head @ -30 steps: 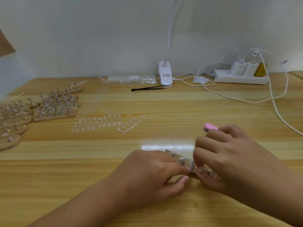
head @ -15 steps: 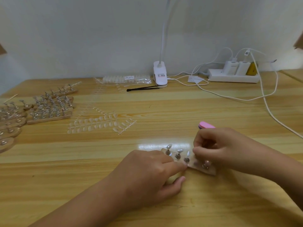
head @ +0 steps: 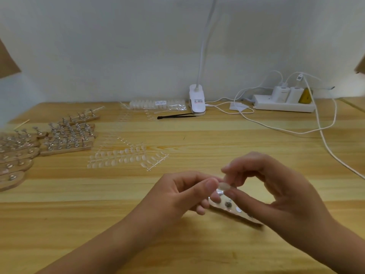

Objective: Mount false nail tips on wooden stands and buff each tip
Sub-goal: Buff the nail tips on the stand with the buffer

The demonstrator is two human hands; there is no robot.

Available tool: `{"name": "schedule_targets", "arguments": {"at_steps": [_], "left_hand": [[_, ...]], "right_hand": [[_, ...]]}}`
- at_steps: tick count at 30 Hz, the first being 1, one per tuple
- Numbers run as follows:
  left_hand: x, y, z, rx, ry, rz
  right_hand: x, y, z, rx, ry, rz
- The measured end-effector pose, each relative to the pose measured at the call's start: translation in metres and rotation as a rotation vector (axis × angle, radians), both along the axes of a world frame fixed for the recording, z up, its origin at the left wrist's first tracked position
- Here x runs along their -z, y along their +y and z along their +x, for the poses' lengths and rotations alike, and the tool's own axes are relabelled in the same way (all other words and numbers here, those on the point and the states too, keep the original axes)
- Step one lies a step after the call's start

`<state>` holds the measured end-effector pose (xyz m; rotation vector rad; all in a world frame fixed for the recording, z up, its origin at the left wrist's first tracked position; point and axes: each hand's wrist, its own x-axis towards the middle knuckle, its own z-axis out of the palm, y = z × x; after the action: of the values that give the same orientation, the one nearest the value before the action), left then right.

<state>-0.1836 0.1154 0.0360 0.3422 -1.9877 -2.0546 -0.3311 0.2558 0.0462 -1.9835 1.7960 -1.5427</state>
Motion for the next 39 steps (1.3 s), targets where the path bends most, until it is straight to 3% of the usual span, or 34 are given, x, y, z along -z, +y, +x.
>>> {"name": "schedule_targets", "arguments": {"at_steps": [4,10,19,22,24,26,28,30,32,35,39], "left_hand": [[0.000,0.003,0.002,0.057,-0.005,0.078],[-0.001,0.004,0.002,0.079,-0.005,0.100],[0.002,0.006,0.001,0.052,0.005,0.166],[0.002,0.006,0.000,0.021,0.026,0.148],[0.001,0.004,0.000,-0.040,0.041,0.152],[-0.001,0.001,0.002,-0.092,0.045,0.151],[-0.004,-0.001,0.004,-0.129,0.046,0.134],[-0.006,-0.002,0.004,-0.152,0.041,0.115],[-0.007,-0.001,0.004,-0.154,0.032,0.100],[-0.006,-0.001,0.005,-0.147,0.032,0.094],[-0.005,-0.001,0.005,-0.130,0.040,0.086]], "right_hand": [[0.001,-0.003,0.003,-0.044,-0.018,-0.014],[0.004,-0.004,0.001,0.059,0.043,-0.009],[0.010,-0.008,0.004,0.019,-0.043,0.015],[0.003,-0.008,-0.007,-0.013,0.038,0.021],[-0.005,-0.007,-0.033,0.086,0.062,0.021],[-0.008,-0.004,-0.066,0.299,0.008,0.120],[0.002,-0.004,-0.094,0.484,0.091,0.363],[0.019,-0.007,-0.103,0.519,0.199,0.582],[0.032,-0.012,-0.101,0.494,0.295,0.649],[0.031,-0.014,-0.088,0.431,0.302,0.508],[0.007,-0.013,-0.050,0.137,0.127,0.063]]}}
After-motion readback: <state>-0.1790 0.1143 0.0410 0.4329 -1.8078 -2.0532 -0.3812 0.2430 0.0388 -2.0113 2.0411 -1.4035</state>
